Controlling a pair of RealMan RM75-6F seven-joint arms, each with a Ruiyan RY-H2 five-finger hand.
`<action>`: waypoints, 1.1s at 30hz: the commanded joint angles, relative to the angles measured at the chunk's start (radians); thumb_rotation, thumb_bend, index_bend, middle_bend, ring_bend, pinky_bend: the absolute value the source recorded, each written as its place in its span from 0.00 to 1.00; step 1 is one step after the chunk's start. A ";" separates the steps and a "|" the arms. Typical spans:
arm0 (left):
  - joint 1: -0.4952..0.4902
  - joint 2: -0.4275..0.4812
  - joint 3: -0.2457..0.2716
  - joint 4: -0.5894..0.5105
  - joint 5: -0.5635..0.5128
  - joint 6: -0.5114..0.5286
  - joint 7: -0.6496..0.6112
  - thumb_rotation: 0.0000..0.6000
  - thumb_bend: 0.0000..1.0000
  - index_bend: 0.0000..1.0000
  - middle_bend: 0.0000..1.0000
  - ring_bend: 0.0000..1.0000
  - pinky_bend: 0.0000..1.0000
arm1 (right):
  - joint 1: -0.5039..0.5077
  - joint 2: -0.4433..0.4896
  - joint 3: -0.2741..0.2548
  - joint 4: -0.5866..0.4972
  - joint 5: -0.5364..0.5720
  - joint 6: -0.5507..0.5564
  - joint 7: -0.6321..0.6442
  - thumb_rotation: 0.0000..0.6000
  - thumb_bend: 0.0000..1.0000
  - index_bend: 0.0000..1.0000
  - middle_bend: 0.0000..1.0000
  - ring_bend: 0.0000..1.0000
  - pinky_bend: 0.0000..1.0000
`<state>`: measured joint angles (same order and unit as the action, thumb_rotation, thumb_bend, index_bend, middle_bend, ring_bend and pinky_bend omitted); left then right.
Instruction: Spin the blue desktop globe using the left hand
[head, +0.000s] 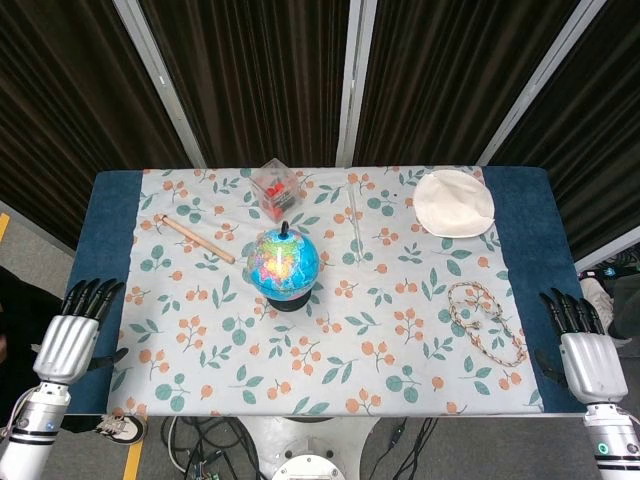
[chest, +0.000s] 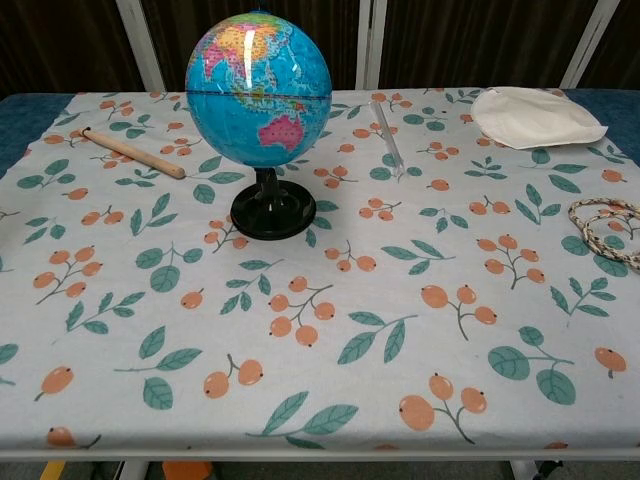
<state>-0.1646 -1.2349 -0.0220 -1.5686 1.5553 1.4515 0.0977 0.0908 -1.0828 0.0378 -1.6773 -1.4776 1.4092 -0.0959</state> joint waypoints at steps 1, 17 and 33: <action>0.001 0.003 -0.001 -0.003 -0.001 0.002 -0.001 1.00 0.10 0.09 0.08 0.02 0.04 | 0.001 -0.002 0.001 0.000 0.001 -0.001 -0.001 1.00 0.27 0.00 0.00 0.00 0.00; -0.046 0.012 -0.018 -0.048 0.064 -0.002 0.031 1.00 0.10 0.09 0.08 0.02 0.04 | -0.002 0.003 -0.002 0.009 -0.005 0.006 0.007 1.00 0.27 0.00 0.00 0.00 0.00; -0.304 -0.090 -0.083 -0.136 0.227 -0.183 0.062 1.00 0.10 0.09 0.08 0.02 0.04 | 0.003 -0.013 -0.010 0.044 -0.005 -0.016 0.032 1.00 0.27 0.00 0.00 0.00 0.00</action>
<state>-0.4555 -1.3149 -0.1012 -1.6973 1.7719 1.2810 0.1583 0.0945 -1.0958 0.0282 -1.6335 -1.4828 1.3938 -0.0643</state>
